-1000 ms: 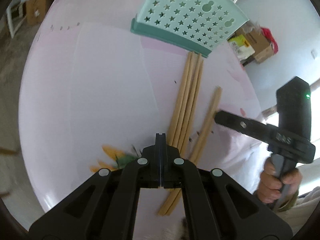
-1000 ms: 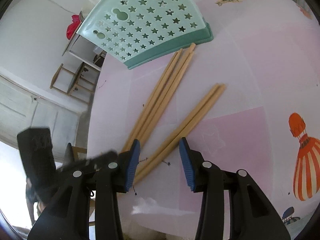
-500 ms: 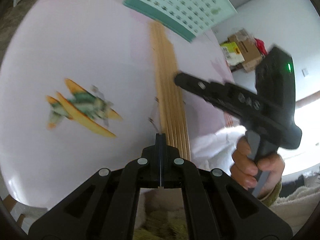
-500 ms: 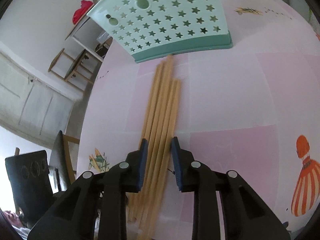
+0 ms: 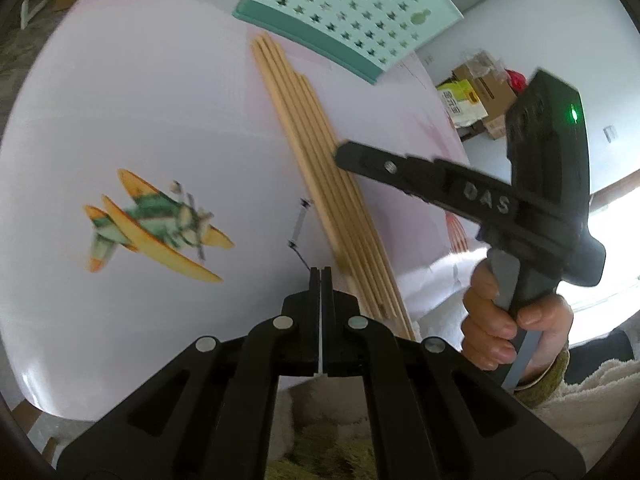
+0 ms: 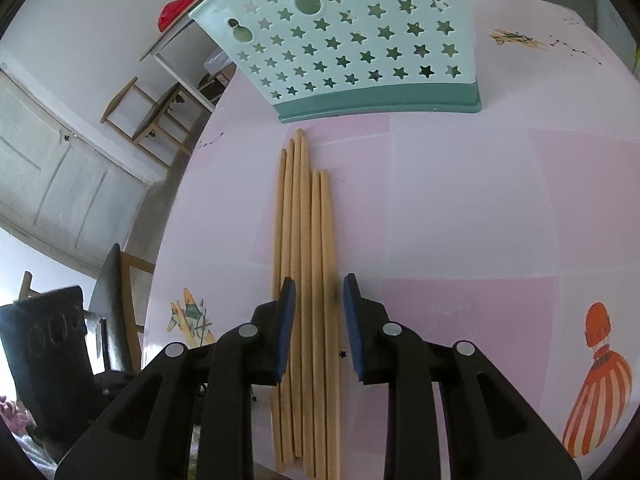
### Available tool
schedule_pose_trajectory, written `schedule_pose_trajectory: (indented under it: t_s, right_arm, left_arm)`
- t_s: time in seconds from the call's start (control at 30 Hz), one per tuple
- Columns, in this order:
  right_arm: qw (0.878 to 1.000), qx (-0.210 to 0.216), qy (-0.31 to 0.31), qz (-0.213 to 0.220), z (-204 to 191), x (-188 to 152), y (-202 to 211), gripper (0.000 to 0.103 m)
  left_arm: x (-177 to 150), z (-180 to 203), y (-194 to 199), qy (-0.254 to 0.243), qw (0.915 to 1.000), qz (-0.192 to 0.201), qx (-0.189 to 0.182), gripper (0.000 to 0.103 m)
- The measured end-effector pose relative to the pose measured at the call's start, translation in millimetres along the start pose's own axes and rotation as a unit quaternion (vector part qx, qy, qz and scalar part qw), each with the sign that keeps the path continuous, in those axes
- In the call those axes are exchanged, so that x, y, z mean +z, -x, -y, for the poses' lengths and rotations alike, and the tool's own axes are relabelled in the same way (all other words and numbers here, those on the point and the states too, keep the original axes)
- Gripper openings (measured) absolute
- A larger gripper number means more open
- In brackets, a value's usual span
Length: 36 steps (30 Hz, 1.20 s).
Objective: Organize utensils
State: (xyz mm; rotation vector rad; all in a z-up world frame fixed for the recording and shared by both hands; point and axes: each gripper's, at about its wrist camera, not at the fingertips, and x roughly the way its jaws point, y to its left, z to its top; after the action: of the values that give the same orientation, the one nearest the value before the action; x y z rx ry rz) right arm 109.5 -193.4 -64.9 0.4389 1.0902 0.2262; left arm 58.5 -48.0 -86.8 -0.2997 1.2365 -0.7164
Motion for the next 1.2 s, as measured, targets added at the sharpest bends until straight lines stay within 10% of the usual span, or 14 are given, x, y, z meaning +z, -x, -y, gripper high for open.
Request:
schedule_pose_trajectory:
  t_s: [0.8,1.2]
  right_arm:
    - [0.995,-0.065,0.069,0.017,-6.8,-4.1,5.8,0.016]
    - [0.988,-0.112,0.101,0.041,-2.9,-1.9,7.0,0.007]
  left_arm:
    - [31.2,6.4,-2.7,-0.028,0.9977,0.05,0.034,0.022]
    - [43.4,25.5,-19.9,-0.091,0.987,0.065,0.115,0.026]
